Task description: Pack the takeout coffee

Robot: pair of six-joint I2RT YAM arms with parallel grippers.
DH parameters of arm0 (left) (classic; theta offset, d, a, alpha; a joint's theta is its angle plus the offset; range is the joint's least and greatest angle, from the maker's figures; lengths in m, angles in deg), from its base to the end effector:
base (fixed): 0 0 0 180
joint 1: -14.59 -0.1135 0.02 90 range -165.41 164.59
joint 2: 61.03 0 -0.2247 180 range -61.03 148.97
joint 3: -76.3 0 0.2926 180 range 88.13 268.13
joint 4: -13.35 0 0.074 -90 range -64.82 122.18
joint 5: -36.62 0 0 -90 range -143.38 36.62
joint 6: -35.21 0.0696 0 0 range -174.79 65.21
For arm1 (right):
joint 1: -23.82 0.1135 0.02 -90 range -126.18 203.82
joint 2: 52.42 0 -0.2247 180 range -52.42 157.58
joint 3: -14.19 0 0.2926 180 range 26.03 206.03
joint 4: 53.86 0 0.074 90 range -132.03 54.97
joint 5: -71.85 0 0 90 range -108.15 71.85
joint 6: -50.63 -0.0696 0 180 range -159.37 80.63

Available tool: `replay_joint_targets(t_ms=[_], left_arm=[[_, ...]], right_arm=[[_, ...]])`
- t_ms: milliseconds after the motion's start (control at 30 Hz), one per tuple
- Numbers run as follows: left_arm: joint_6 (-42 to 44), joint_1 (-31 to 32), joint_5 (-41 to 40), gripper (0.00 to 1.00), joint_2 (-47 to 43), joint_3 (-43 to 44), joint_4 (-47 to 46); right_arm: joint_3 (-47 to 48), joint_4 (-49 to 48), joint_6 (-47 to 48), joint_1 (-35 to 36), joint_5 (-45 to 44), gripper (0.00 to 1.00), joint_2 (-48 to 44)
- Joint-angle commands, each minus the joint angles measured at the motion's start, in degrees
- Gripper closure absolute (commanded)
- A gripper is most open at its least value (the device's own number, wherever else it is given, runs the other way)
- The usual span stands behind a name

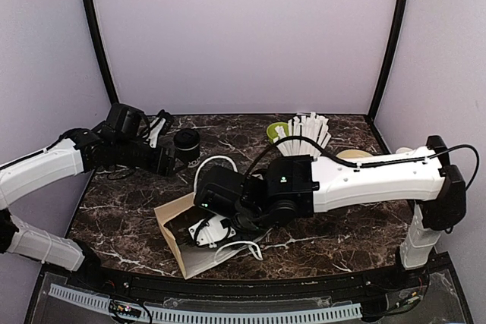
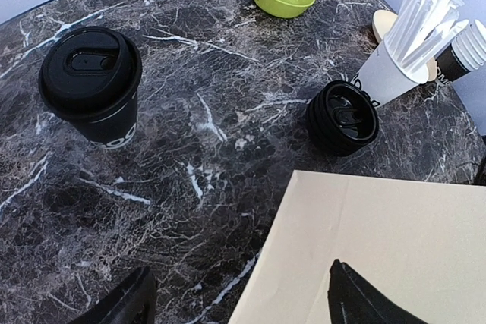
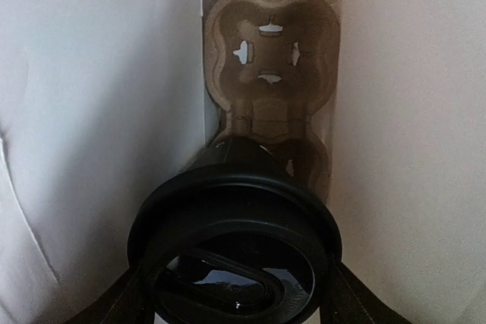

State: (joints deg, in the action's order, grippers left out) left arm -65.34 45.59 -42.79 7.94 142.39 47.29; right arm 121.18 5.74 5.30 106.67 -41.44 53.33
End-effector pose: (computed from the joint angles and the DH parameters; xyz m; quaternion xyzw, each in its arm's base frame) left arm 0.2897 -0.1890 0.2232 0.1987 0.8689 -0.2352 0.3874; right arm 0.0828 0.4390 0.2187 -0.8209 0.4660 -0.0962 0.3158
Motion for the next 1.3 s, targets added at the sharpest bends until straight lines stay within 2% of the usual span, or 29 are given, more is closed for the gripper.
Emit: replay_joint_targets(t_ms=[0, 667, 1267], left_arm=[[1.4, -0.5, 1.5, 0.20, 0.7, -0.2, -3.0], [3.0, -2.4, 7.6, 0.23, 6.1, -0.7, -5.1], [3.9, -2.4, 10.3, 0.24, 5.0, -3.1, -7.0]], right_arm=[[-0.3, -1.7, 0.6, -0.9, -1.6, 0.50, -1.3], [-0.5, -9.1, 4.4, -3.7, -6.1, 0.51, 0.7], [-3.6, -10.7, 3.0, -3.6, -5.6, 0.51, 1.3]])
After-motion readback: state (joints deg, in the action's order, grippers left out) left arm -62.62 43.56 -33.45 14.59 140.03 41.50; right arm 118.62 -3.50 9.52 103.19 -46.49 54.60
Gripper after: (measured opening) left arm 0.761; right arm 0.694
